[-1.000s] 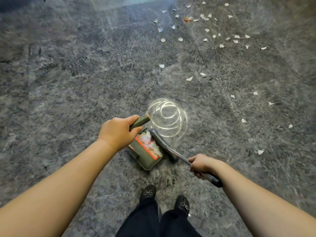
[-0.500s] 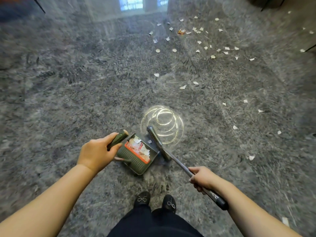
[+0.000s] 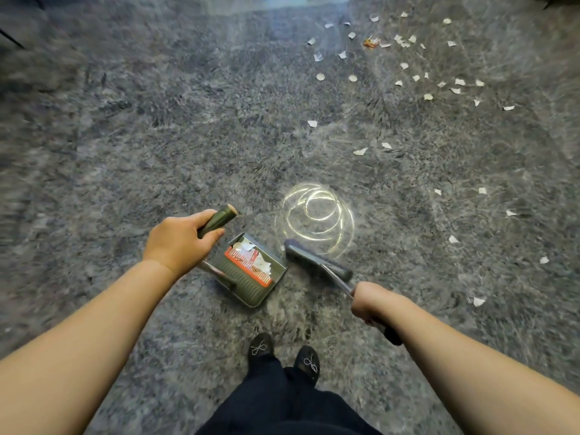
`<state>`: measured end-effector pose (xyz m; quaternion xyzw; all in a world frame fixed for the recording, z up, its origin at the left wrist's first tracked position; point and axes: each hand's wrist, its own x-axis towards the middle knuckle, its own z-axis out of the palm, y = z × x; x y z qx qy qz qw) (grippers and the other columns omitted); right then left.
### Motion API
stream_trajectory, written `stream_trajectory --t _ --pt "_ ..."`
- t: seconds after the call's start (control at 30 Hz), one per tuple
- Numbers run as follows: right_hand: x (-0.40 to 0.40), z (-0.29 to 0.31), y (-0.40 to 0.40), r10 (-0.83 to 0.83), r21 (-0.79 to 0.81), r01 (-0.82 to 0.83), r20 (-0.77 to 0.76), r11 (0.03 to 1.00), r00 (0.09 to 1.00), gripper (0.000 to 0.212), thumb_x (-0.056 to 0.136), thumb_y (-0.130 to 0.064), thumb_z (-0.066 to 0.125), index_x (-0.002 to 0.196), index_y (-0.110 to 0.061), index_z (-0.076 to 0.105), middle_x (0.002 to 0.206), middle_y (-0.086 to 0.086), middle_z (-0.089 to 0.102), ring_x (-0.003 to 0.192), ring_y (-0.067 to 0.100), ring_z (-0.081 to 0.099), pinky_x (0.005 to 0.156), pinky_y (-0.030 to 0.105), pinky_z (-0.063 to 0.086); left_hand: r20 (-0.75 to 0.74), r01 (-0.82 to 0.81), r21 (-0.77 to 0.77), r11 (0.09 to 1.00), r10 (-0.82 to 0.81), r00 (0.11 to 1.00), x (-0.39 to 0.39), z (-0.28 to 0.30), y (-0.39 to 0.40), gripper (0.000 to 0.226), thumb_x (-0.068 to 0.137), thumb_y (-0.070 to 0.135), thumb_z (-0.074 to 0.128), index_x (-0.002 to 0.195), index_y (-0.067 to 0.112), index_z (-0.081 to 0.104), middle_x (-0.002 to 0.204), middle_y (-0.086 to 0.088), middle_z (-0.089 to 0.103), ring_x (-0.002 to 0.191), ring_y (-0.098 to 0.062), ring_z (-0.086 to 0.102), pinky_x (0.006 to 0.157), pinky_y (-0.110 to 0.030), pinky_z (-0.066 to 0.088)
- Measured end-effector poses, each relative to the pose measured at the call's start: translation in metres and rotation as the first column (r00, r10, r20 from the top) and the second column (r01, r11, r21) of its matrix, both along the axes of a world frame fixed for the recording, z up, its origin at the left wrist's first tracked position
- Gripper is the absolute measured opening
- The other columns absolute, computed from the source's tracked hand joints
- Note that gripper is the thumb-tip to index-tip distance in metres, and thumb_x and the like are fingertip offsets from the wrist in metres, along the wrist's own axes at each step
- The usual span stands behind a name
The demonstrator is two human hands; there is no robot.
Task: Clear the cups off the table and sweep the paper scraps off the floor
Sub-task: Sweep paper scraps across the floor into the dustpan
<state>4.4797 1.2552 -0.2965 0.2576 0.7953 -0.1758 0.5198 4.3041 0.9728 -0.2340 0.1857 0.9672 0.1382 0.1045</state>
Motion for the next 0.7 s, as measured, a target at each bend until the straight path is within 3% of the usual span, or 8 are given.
stream_trajectory --t 0.07,0.17,0.27,0.4,0.6,0.7 --pt "0.003 -0.005 -0.004 0.003 -0.024 -0.002 0.020 1.000 1.000 0.038 0.081 -0.001 0.046 0.112 -0.007 0.068 0.064 0.002 0.058 0.067 0.020 0.064 0.048 0.024 0.044 0.005 -0.003 0.004 1.000 0.003 1.000 0.001 -0.001 0.001 0.028 0.087 0.043 0.064 0.114 0.037 0.065 0.084 -0.007 0.071 0.082 -0.032 0.065 0.066 -0.033 0.046" --pt "0.010 -0.011 -0.008 -0.043 -0.080 0.043 0.000 0.996 0.999 0.042 0.079 -0.002 0.044 0.114 -0.013 0.065 0.076 0.005 0.064 0.068 0.021 0.065 0.054 0.023 0.047 -0.001 0.006 -0.014 1.000 -0.006 1.000 0.000 0.000 0.001 0.029 0.088 0.044 0.063 0.116 0.037 0.064 0.086 -0.007 0.072 0.083 -0.033 0.065 0.066 -0.033 0.044" --pt "0.013 -0.010 -0.013 -0.110 -0.173 0.107 -0.010 0.979 0.994 0.048 0.080 -0.001 0.045 0.120 -0.019 0.063 0.081 0.006 0.062 0.056 0.016 0.056 0.052 0.026 0.048 0.007 0.001 -0.017 1.000 -0.001 1.000 -0.002 0.002 -0.003 0.030 0.088 0.045 0.062 0.117 0.037 0.064 0.088 -0.007 0.072 0.084 -0.033 0.065 0.066 -0.032 0.044" --pt "0.012 -0.001 -0.017 -0.239 -0.234 0.226 -0.030 0.946 0.971 0.047 0.081 0.000 0.047 0.119 -0.021 0.063 0.085 0.009 0.061 0.055 0.017 0.053 0.050 0.027 0.047 0.012 -0.013 0.010 1.000 0.013 1.000 -0.002 0.004 -0.015 0.030 0.088 0.043 0.064 0.116 0.036 0.064 0.085 -0.007 0.072 0.082 -0.034 0.066 0.064 -0.032 0.043" --pt "0.012 0.015 -0.023 -0.308 -0.232 0.278 -0.106 0.932 0.945 0.055 0.078 0.004 0.042 0.118 -0.026 0.065 0.067 0.004 0.053 0.043 0.013 0.046 0.044 0.024 0.042 0.035 -0.058 0.044 0.997 0.057 0.998 0.008 0.003 -0.038 0.034 0.088 0.043 0.064 0.121 0.038 0.063 0.088 -0.005 0.073 0.086 -0.033 0.066 0.065 -0.032 0.042" --pt "0.004 0.013 -0.028 -0.278 -0.176 0.254 -0.128 0.951 0.952 0.063 0.078 0.004 0.039 0.126 -0.031 0.060 0.072 0.006 0.057 0.046 0.016 0.050 0.044 0.025 0.045 0.043 -0.056 0.050 0.997 0.054 0.998 0.007 0.006 -0.043 0.034 0.088 0.044 0.063 0.121 0.040 0.062 0.090 -0.005 0.073 0.087 -0.032 0.066 0.066 -0.032 0.044"
